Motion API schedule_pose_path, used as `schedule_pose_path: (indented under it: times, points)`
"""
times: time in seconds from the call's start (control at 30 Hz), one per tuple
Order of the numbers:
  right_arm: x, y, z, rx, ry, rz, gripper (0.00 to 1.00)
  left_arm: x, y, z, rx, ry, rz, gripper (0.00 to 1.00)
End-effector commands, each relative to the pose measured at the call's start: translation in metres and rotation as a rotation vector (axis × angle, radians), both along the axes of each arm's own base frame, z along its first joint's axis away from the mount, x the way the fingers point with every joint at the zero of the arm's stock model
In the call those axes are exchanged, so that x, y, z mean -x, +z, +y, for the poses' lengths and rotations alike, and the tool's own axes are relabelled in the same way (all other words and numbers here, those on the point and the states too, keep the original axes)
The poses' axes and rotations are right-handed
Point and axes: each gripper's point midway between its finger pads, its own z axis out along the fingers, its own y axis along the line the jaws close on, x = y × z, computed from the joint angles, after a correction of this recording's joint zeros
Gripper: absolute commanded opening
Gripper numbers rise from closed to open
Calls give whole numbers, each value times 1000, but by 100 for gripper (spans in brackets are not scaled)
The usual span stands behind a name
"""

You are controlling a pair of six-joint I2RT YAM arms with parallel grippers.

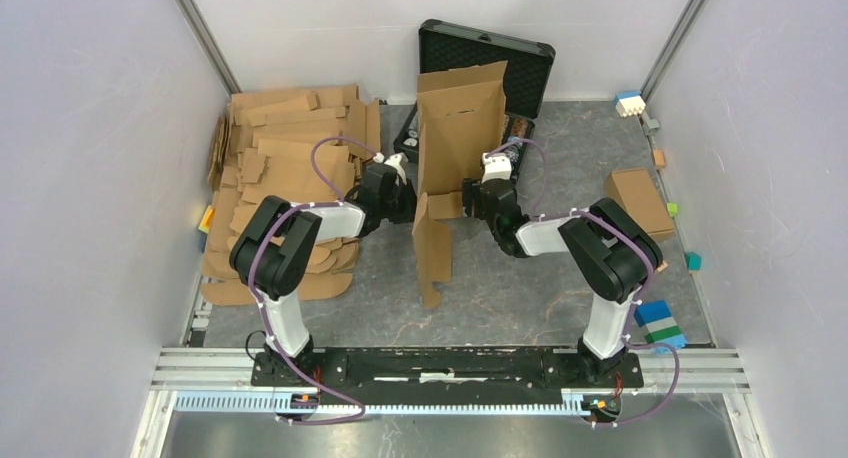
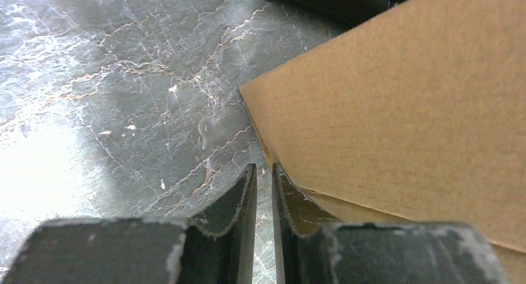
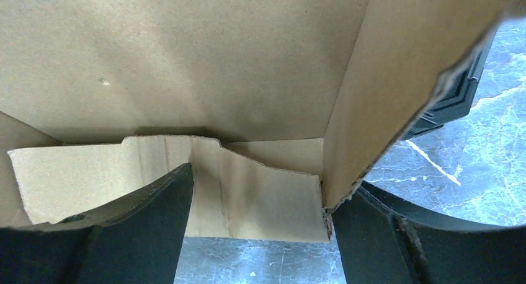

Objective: Fold the paper box

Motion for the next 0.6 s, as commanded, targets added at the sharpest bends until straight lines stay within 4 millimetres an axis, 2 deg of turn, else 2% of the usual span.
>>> schedule_pose_path:
  times: [0.0, 0.2, 0.4, 0.47, 0.57]
  points:
    - [6, -33, -8, 73, -60, 127, 82, -4, 22, -17, 21, -69, -70, 22]
    - [21, -54, -31, 162, -135, 205, 82, -1, 23, -19, 20, -83, -71, 22]
    - [36, -57, -56, 304, -181, 235, 84, 1, 23, -19, 14, -90, -70, 22]
    - [44, -57, -62, 298, -183, 229, 86, 1, 24, -18, 9, -90, -72, 23]
    - [54, -50, -65, 250, -174, 188, 82, 2, 24, -18, 8, -92, -73, 23]
